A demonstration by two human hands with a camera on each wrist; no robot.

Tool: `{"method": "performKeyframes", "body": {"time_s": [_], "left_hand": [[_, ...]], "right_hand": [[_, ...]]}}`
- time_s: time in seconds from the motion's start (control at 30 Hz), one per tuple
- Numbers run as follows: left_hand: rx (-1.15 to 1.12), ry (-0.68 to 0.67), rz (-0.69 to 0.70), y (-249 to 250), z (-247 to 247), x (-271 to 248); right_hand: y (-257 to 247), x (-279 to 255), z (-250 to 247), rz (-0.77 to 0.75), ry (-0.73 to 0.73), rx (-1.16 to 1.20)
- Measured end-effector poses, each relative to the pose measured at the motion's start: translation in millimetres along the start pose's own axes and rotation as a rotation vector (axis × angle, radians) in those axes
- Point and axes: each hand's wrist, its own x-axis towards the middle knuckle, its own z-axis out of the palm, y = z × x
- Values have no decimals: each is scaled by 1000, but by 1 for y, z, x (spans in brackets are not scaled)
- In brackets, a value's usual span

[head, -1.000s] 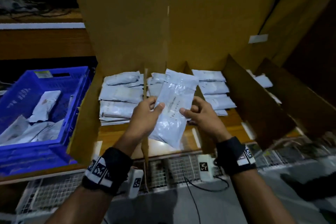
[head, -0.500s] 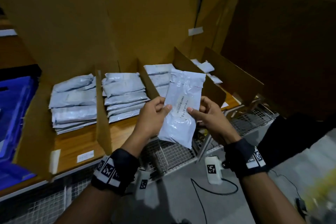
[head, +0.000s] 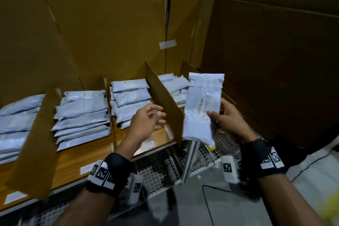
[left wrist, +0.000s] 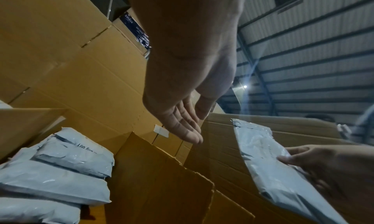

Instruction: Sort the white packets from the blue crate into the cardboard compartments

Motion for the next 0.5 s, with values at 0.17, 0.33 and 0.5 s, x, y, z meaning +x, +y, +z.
{"method": "performKeyframes", "body": {"time_s": [0.17,0.33,0.5], "left_hand": [[145,65,-27,0,39,43],[367,79,28,-14,61,94],[509,169,112,-23,76,160]], "right_hand": [[25,60,-76,41,126,-120],[39,102,-108,90,166,-157],[50,151,-120,93,153,-228]]}}
